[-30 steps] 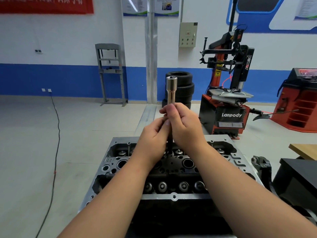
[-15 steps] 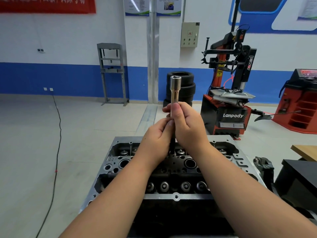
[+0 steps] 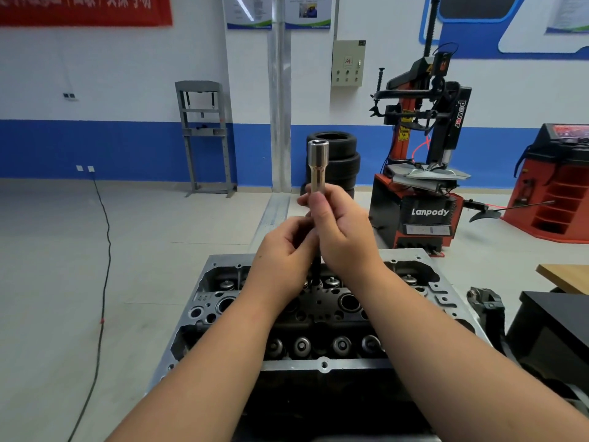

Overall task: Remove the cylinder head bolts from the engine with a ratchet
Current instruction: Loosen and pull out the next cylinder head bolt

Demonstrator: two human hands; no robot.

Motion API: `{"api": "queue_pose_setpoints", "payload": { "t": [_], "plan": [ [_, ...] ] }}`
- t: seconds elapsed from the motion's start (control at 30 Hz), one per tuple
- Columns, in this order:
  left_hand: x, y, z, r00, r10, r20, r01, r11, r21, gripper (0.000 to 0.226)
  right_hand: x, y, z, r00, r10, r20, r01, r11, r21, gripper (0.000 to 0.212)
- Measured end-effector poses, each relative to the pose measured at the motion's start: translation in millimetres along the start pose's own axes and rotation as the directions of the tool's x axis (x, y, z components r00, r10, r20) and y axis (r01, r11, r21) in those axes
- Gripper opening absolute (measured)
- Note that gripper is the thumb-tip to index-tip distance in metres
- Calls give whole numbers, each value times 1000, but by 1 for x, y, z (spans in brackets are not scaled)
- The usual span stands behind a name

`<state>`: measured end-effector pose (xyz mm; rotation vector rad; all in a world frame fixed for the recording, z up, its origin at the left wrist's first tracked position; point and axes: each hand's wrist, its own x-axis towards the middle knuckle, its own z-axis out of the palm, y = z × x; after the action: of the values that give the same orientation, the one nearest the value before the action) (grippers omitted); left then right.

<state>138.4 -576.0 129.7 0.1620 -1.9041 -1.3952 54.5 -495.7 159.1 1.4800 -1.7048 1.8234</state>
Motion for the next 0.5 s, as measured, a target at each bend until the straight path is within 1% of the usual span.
{"api": "queue_pose_setpoints", "payload": {
  "t": [0.03,0.07,0.17,0.2,0.23,0.3,0.37,0.4,0.47,0.5],
  "plan": [
    [1,0,-1,1000,-2,-14,2,1000,-17,8,-1,-1,1,1000,-7,1,7,1000,1,15],
    [1,-1,-1,1000,-7,-31,6,1000,-29,7,-1,-1,1,1000,-14,-2,14,1000,-3,11],
    [2,-4,-2,998,-10,-68,7,999,-38,4,-2,-1,2,999,-29,-26,29,999,-14,10],
    [1,-3,-1,998,-2,-60,0,999,-42,5,-2,-1,2,1000,-15,-28,15,1000,-8,9],
    [1,-2,0,999,1,-45,-3,999,-47,13,-1,0,2,1000,4,-22,-4,1000,-2,9],
    [0,-2,2,1000,-13,-4,12,999,-51,27,0,1,0,999,35,-7,-35,999,4,23],
    [0,-1,2,1000,-10,12,10,1000,-21,29,0,0,0,998,57,13,-57,998,7,30],
    [0,-1,1,1000,-2,5,2,1000,-5,25,0,-1,1,998,53,19,-53,999,4,28],
    [1,-3,-1,1000,6,-27,-6,1000,2,14,-1,-1,1,999,23,26,-22,1000,-11,15],
    [2,-4,-2,999,-2,-44,2,1000,0,12,-2,-2,1,1000,8,23,-8,1000,-16,10]
  ]
}}
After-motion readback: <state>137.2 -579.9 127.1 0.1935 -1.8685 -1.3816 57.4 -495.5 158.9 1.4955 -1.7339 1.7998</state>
